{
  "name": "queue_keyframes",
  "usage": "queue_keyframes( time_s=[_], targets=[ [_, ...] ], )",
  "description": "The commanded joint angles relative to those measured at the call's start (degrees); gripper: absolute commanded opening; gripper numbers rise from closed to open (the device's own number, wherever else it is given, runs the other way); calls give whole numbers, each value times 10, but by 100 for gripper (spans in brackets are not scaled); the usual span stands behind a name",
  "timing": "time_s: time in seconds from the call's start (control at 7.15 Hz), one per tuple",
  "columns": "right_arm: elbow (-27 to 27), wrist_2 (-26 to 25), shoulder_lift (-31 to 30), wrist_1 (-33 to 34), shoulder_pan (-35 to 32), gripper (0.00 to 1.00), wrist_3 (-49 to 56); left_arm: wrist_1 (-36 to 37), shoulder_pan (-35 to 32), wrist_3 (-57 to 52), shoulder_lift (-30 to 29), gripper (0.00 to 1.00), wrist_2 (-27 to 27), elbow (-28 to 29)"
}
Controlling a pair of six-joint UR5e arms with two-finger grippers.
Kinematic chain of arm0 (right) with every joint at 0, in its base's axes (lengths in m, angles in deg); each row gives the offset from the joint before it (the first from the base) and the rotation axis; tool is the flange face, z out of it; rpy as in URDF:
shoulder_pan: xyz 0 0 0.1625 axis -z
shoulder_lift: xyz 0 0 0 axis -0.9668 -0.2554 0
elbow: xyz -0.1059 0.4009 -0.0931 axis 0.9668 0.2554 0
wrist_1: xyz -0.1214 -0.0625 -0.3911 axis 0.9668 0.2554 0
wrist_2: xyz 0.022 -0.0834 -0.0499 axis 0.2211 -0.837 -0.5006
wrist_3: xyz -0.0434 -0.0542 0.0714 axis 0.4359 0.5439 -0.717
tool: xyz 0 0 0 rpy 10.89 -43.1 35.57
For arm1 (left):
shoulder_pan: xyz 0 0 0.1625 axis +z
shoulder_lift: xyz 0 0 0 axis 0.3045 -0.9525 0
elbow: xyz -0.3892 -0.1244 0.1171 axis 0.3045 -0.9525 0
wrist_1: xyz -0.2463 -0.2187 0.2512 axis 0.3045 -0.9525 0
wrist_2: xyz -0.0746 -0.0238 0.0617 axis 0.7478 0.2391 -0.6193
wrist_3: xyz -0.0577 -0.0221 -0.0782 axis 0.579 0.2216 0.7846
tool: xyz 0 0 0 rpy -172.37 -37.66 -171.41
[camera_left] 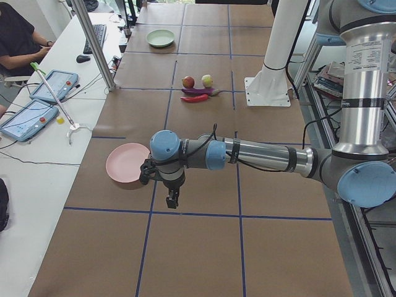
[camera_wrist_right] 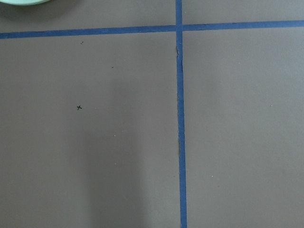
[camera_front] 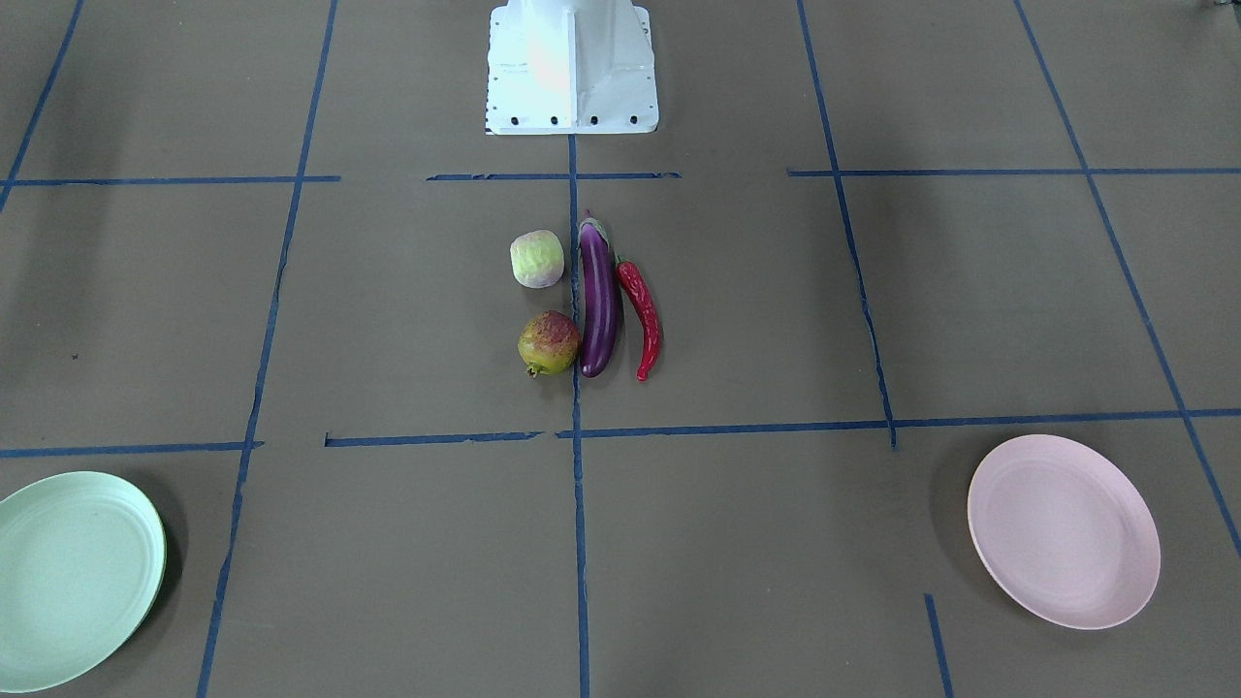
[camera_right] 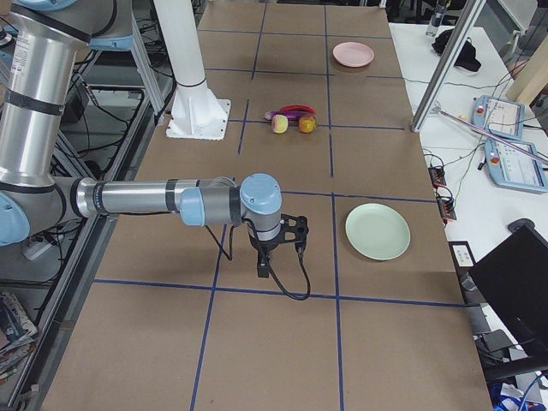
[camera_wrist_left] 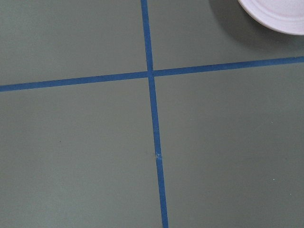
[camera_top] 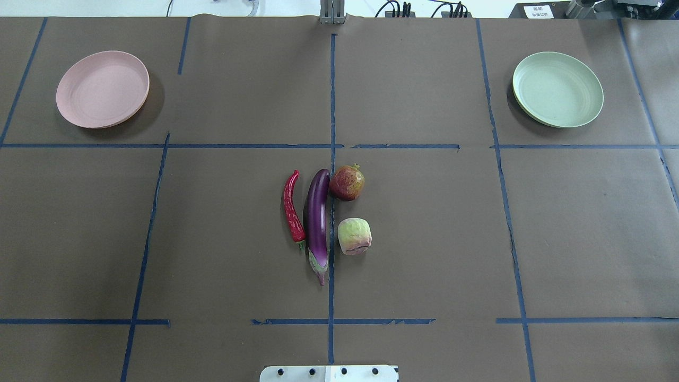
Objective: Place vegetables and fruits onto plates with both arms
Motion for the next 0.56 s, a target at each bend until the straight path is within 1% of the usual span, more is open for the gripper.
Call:
queue_keyframes(
  time_s=[0.0,0.42],
  targets=[
    [0,1,0,-6,0,100,-4,-11,2,-7,9,100,-6,-3],
    [3,-1,0,-6,1,100,-7,-6,3,-8,13,100,-5,-12]
  ],
)
